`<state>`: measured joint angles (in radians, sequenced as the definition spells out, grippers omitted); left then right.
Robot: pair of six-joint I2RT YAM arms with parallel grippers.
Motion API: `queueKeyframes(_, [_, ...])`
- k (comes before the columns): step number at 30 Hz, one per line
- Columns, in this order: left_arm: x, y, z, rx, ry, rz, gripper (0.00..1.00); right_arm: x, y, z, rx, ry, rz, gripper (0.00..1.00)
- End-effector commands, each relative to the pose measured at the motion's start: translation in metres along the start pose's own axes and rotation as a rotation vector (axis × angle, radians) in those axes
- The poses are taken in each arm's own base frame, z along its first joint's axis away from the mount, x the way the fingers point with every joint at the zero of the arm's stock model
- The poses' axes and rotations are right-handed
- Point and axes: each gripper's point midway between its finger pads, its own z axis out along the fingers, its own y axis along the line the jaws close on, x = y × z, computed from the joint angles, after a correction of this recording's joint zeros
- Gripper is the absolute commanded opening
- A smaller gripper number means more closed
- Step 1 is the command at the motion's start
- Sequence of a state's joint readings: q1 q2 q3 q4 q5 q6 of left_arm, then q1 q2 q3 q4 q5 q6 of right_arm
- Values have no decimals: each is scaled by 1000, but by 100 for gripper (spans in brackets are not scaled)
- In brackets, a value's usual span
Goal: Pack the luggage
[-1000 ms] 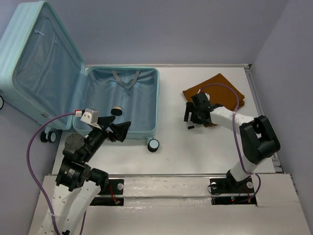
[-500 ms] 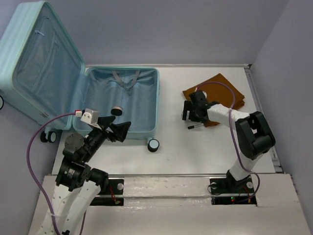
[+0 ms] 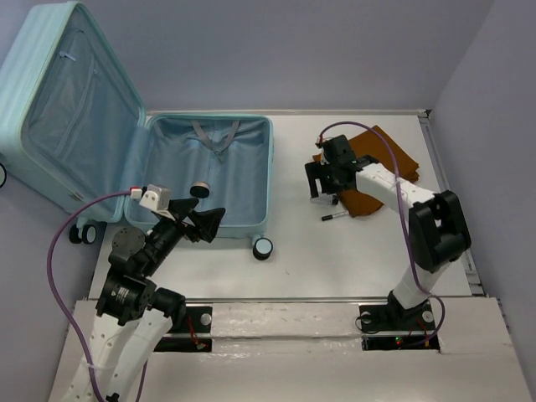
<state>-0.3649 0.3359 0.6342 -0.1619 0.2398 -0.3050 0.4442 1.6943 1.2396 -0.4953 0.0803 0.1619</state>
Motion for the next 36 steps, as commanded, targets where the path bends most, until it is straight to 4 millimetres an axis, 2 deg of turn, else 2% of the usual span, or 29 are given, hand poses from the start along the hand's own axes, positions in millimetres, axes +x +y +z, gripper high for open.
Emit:
queueKeyframes(1, [-4, -5, 3, 31, -20, 4, 99, 3, 2, 25, -54, 96, -189, 86])
queueKeyframes(2, [-4, -5, 4, 29, -20, 4, 99, 8, 0, 30, -46, 116, -198, 85])
queueKeyframes(4, [-4, -5, 4, 30, -18, 4, 99, 4, -1, 33, -37, 126, -210, 84])
queueKeyframes(7, [-4, -5, 4, 30, -19, 6, 99, 17, 8, 42, -58, 170, -228, 78])
queueKeyframes(12, [-4, -5, 4, 34, -19, 6, 99, 46, 18, 51, -54, 238, -220, 55])
queueKeyframes(13, [-4, -6, 4, 36, -18, 6, 99, 48, 17, 52, -48, 235, -218, 42])
queueKeyframes(14, [-4, -6, 4, 37, -20, 6, 99, 46, 17, 53, -46, 224, -217, 36])
queueKeyframes(15, [-4, -6, 4, 38, -19, 6, 99, 43, 17, 53, -45, 212, -217, 32])
queueKeyframes(19, [-5, -6, 3, 35, -24, 7, 99, 11, 14, 48, 8, 103, -181, 17])
queueKeyframes(21, [-5, -6, 2, 35, -24, 7, 99, -13, 16, 34, 11, 28, -169, 14])
queueKeyframes(22, [-6, -6, 2, 35, -27, 9, 99, -23, 23, 27, -1, -8, -171, 13])
queueKeyframes(23, [-5, -6, 2, 34, -26, 7, 99, -37, 29, 11, -33, -58, -151, 13])
queueKeyframes(25, [-6, -6, 2, 35, -27, 8, 99, -56, 58, -12, -120, -137, -148, 13])
queueKeyframes(26, [-5, -6, 2, 35, -24, 7, 99, -60, 85, -27, -192, -168, -153, 13])
queueKeyframes(27, [-5, -6, 3, 36, -25, 7, 99, -72, 105, -48, -257, -221, -157, 13])
queueKeyframes(28, [-5, -6, 3, 36, -22, 8, 99, -76, 135, -64, -322, -252, -168, 13])
queueKeyframes(29, [-4, -6, 3, 36, -20, 6, 99, -81, 150, -73, -354, -274, -172, 13])
queueKeyframes(30, [-4, -6, 4, 35, -19, 8, 99, -95, 168, -85, -392, -313, -170, 13])
queueKeyframes(31, [-4, -6, 4, 36, -20, 6, 99, -97, 191, -93, -454, -318, -160, 13])
queueKeyframes(32, [-5, -6, 3, 34, -21, 8, 99, -105, 199, -95, -482, -327, -146, 13])
queueKeyframes(33, [-5, -5, 3, 33, -21, 6, 99, -101, 219, -84, -514, -303, -152, 15])
queueKeyframes(34, [-5, -5, 3, 30, -22, 6, 99, -117, 234, -94, -552, -336, -141, 19])
queueKeyframes(36, [-5, -5, 3, 29, -24, 7, 99, -121, 254, -91, -593, -321, -119, 42])
